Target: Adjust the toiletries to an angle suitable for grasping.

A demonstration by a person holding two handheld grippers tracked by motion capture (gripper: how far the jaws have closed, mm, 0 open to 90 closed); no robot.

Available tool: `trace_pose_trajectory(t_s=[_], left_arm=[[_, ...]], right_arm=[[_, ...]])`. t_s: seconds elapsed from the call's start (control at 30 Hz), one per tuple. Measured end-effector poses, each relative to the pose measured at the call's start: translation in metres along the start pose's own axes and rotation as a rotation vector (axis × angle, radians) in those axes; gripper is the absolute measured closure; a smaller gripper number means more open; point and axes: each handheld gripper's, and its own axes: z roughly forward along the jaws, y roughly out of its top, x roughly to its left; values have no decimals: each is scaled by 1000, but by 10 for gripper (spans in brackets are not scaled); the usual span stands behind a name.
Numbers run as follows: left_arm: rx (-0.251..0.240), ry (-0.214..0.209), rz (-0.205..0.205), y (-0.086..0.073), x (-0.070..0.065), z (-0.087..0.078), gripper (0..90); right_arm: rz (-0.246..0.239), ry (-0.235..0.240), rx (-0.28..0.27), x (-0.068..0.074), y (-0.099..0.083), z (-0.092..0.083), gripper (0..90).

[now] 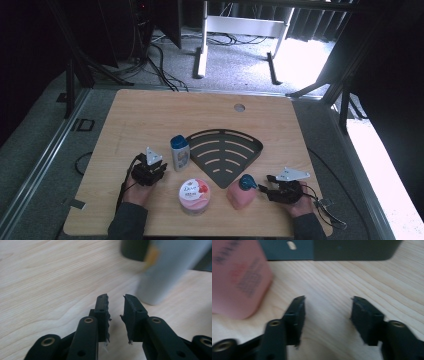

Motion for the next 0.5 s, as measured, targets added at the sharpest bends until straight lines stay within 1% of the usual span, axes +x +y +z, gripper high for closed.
trace_pose_trajectory(t_s=[0.1, 0.2, 0.3, 0.33, 0.43, 0.47, 0.5], left_arm=[[-27, -14, 43, 2, -7, -9, 784], [-48, -51, 71, 4, -15, -16, 821], [-68, -96, 89, 8, -21, -23, 883], [-78, -118, 92, 9, -23, -26, 892], [-105, -172, 109, 13, -32, -34, 895], [-105, -172, 109, 13, -32, -34, 895], [-114, -211, 119, 15, -38, -39, 895]], right_arm=[[-4, 10, -28, 6, 2, -5, 557], [-29, 5, -27, 13, 4, -8, 611], [-41, 8, -35, 17, 5, -10, 656], [-41, 9, -39, 19, 6, -11, 667], [-49, 15, -53, 24, 7, -14, 733], [-49, 15, -53, 24, 7, -14, 733], [-51, 21, -59, 25, 8, -16, 776]])
